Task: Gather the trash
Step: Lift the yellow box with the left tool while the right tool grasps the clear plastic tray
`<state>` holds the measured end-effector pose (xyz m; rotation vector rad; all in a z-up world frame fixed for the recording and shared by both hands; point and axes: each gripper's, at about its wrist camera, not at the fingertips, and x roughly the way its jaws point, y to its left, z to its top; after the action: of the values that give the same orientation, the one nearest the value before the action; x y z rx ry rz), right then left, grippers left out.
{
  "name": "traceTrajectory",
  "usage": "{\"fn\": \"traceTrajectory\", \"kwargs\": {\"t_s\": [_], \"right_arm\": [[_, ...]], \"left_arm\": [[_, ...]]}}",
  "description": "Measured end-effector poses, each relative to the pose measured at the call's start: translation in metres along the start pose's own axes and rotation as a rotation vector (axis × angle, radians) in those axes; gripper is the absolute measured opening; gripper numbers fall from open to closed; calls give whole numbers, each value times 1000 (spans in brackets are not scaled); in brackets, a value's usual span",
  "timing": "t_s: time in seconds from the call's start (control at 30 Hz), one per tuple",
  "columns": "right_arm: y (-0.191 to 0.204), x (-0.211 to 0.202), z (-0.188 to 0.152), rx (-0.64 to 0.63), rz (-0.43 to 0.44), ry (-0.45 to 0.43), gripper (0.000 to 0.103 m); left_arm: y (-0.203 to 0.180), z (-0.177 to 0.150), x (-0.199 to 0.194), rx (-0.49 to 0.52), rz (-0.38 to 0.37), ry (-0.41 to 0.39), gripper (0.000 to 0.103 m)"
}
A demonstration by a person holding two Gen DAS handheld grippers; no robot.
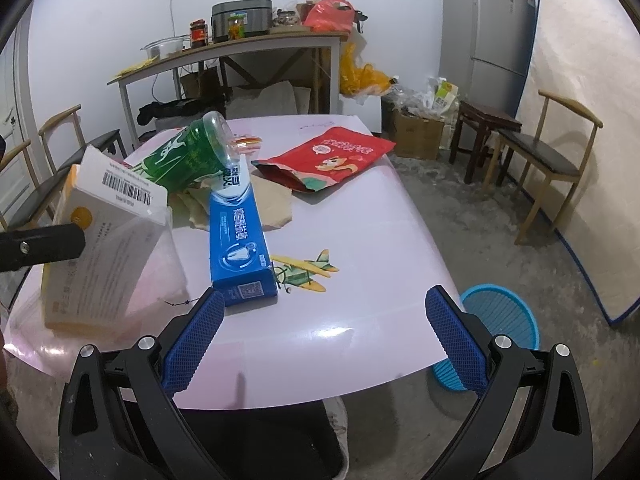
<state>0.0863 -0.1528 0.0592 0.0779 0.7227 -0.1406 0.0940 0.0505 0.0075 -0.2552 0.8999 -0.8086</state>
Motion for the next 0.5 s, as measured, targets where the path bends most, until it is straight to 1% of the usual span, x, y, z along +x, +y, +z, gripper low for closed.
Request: {"fn": "traceTrajectory", "kwargs": {"t_s": [0.07,0.2,0.33,0.43,0.5], "right_arm": [[0,-1,0,2,-1,0,96],[-1,-1,0,9,-1,2,96],[-2,-1,-1,14,3,4,96],[-3,-1,-2,20,10,11,96],[-5,1,-4,34,32,30,96]], "left_arm": [[-1,0,1,-18,-17,3,50],[-4,0,1,-18,-16,5,50],[-11,-3,5,12,29,20,50],[-17,-5,8,30,42,37,50],[-21,-9,10,59,76,46,50]]}}
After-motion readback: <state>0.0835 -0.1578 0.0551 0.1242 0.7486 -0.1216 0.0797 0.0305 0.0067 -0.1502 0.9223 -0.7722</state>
